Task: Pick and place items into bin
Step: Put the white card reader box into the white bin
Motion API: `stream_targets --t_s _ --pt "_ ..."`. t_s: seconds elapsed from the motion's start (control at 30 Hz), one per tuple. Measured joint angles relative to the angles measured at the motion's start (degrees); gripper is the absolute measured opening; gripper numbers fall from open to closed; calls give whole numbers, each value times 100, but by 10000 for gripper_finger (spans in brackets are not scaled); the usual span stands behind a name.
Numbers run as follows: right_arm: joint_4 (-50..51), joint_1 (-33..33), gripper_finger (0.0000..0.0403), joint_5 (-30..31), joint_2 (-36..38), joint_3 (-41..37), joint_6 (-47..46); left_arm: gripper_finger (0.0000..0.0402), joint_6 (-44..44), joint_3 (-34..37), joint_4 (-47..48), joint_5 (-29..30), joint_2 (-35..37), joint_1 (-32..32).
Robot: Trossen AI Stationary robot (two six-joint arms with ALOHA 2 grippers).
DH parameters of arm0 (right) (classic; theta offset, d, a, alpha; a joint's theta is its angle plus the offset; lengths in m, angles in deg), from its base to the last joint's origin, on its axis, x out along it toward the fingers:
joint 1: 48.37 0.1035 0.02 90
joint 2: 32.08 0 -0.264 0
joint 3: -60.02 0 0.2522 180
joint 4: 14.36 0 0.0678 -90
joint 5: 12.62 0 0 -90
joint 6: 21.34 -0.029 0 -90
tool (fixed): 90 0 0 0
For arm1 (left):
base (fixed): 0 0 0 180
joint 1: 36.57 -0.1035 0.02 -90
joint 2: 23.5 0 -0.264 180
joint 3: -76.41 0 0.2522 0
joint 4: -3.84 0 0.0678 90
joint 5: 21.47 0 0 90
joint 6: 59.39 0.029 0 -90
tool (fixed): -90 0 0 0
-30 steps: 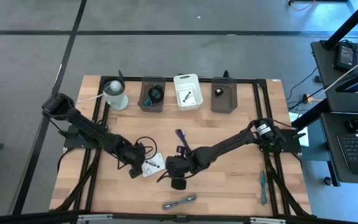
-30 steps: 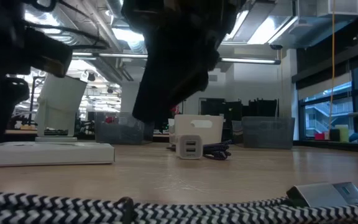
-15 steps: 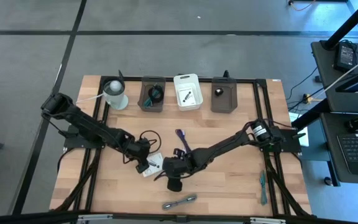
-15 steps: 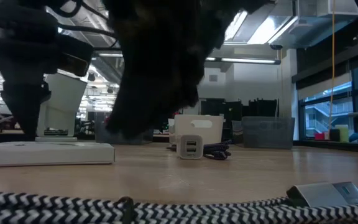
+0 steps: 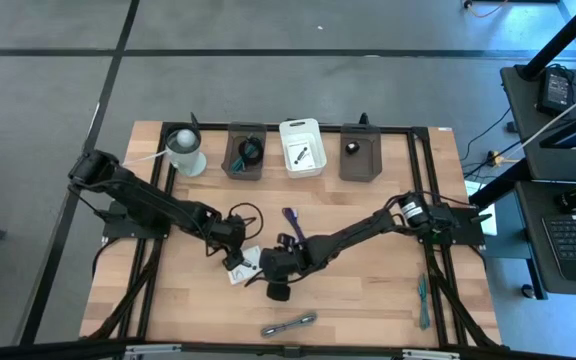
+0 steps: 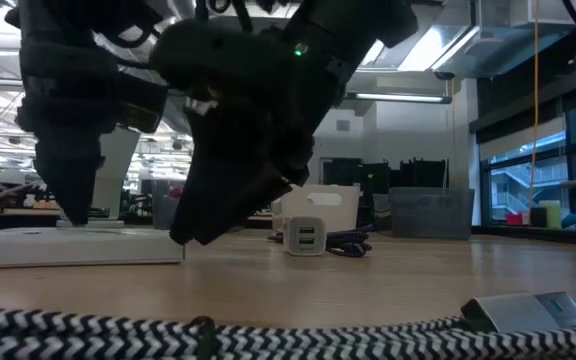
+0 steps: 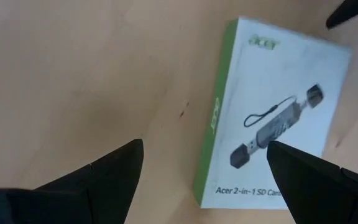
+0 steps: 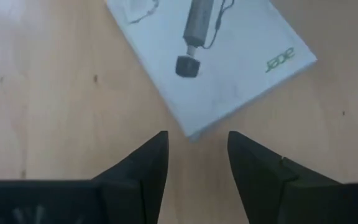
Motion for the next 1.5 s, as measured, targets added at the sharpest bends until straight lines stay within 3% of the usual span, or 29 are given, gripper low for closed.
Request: stream_targets --t_s 0.47,0.9,1.5 --pt "-458 13 161 399 -279 7 136 336 113 -10 -377 -451 -606 -91" --pt "-714 -83 8 475 -307 -4 283 336 -217 0 -962 -987 -613 -90" --pt "-708 -98 5 442 -296 -4 277 336 -262 33 -1105 -1259 -373 -157"
